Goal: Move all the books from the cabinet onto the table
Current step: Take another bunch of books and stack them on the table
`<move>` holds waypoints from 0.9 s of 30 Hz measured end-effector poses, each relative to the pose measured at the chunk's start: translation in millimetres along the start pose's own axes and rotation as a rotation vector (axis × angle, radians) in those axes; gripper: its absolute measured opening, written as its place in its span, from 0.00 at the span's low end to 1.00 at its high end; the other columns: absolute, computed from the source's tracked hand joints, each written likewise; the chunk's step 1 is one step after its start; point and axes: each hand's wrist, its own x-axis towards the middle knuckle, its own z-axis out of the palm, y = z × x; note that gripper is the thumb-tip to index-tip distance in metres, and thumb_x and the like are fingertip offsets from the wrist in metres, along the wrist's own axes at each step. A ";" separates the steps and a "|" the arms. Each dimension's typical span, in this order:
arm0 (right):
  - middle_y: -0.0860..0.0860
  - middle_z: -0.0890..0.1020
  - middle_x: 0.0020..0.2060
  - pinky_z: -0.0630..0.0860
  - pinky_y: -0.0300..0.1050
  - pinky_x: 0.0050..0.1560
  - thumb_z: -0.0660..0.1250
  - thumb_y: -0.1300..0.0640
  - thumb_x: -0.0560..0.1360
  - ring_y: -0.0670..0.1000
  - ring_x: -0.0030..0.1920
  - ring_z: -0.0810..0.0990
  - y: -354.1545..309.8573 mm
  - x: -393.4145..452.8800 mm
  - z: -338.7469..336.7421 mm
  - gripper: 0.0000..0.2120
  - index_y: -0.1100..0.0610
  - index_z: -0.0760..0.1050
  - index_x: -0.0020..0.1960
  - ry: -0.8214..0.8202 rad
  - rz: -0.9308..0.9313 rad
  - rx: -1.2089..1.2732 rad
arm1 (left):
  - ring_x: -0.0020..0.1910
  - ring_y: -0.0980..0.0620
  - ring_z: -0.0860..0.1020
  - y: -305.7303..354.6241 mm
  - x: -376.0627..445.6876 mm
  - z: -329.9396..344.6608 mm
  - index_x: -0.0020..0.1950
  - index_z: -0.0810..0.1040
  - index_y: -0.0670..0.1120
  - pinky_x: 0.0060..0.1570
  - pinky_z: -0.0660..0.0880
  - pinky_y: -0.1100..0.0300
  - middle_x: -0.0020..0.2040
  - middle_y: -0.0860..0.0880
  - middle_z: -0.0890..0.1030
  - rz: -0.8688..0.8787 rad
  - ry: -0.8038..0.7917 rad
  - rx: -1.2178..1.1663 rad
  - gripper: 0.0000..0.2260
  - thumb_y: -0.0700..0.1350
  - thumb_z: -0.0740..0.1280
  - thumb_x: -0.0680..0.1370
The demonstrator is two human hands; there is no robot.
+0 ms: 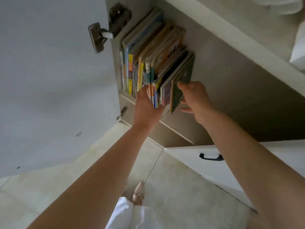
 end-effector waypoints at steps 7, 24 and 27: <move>0.56 0.78 0.50 0.79 0.65 0.47 0.67 0.36 0.71 0.64 0.53 0.79 -28.7 57.7 26.8 0.31 0.52 0.66 0.67 -0.139 0.217 0.124 | 0.56 0.50 0.75 -21.2 27.3 30.9 0.62 0.70 0.46 0.54 0.77 0.54 0.57 0.49 0.76 0.132 0.108 -0.170 0.24 0.44 0.75 0.71; 0.63 0.77 0.55 0.81 0.65 0.43 0.71 0.51 0.71 0.66 0.45 0.83 -12.8 70.9 2.1 0.25 0.60 0.69 0.63 -0.179 0.206 0.019 | 0.63 0.47 0.74 -36.6 9.0 70.3 0.69 0.59 0.52 0.50 0.81 0.49 0.67 0.49 0.72 0.139 -0.052 -0.207 0.31 0.39 0.69 0.70; 0.62 0.77 0.59 0.81 0.64 0.44 0.74 0.48 0.70 0.65 0.48 0.83 -7.6 69.1 0.3 0.26 0.57 0.70 0.63 -0.224 0.192 0.049 | 0.65 0.51 0.72 -39.8 12.0 72.3 0.72 0.60 0.51 0.50 0.78 0.62 0.68 0.50 0.70 0.160 0.012 -0.174 0.32 0.38 0.69 0.71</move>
